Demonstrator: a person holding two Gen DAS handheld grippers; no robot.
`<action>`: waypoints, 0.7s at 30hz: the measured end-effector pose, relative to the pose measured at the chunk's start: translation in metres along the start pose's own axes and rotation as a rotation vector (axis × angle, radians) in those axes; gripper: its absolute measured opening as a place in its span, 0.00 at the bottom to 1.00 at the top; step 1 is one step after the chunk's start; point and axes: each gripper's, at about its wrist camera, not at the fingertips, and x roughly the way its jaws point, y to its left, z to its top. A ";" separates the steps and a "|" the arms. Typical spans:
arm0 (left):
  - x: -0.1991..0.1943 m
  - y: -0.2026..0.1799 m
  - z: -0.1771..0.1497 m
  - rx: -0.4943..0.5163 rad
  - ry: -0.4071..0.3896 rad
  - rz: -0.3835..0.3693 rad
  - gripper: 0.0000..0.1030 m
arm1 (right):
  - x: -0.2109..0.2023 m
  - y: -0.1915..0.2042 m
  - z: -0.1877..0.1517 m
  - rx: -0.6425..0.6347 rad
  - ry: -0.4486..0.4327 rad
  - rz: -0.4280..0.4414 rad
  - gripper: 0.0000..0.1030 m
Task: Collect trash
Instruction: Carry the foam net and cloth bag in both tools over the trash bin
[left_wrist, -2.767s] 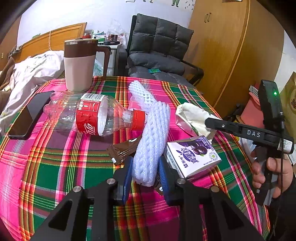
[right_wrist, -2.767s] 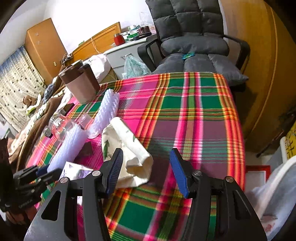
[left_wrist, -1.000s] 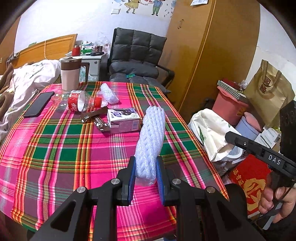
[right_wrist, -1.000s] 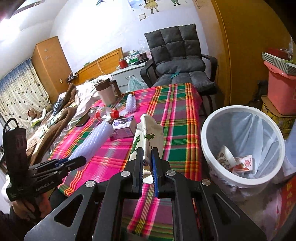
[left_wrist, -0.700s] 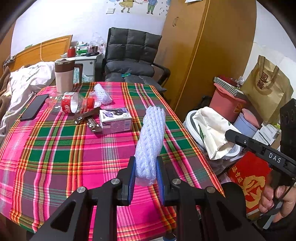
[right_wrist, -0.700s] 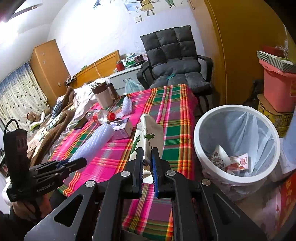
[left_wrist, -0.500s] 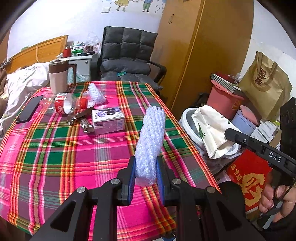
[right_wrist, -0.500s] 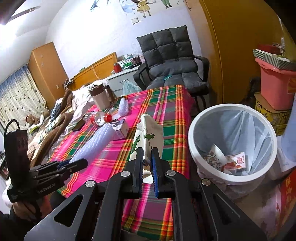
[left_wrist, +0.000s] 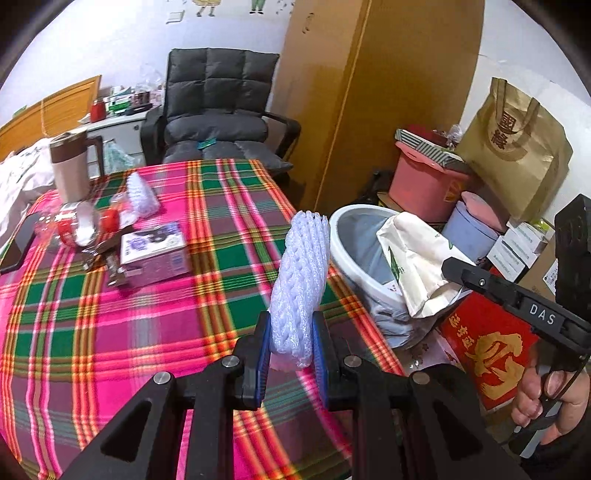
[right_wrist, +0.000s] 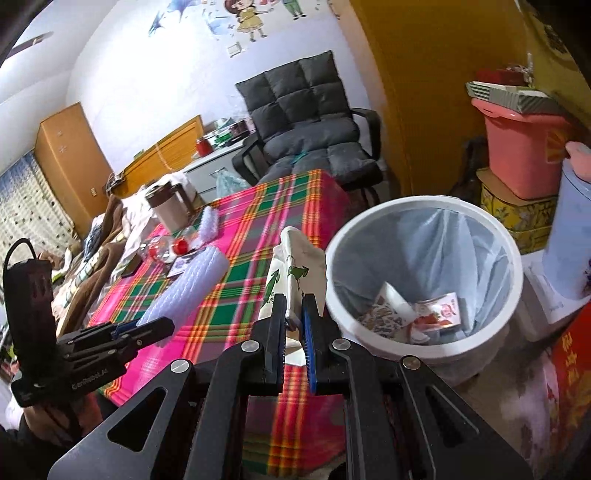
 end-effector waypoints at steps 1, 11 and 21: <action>0.002 -0.001 0.001 0.004 0.003 -0.005 0.21 | 0.000 -0.002 0.001 0.005 -0.001 -0.005 0.11; 0.037 -0.027 0.016 0.058 0.044 -0.054 0.21 | -0.003 -0.037 0.001 0.077 -0.003 -0.075 0.11; 0.072 -0.056 0.029 0.105 0.075 -0.110 0.21 | -0.003 -0.060 -0.001 0.117 0.016 -0.134 0.11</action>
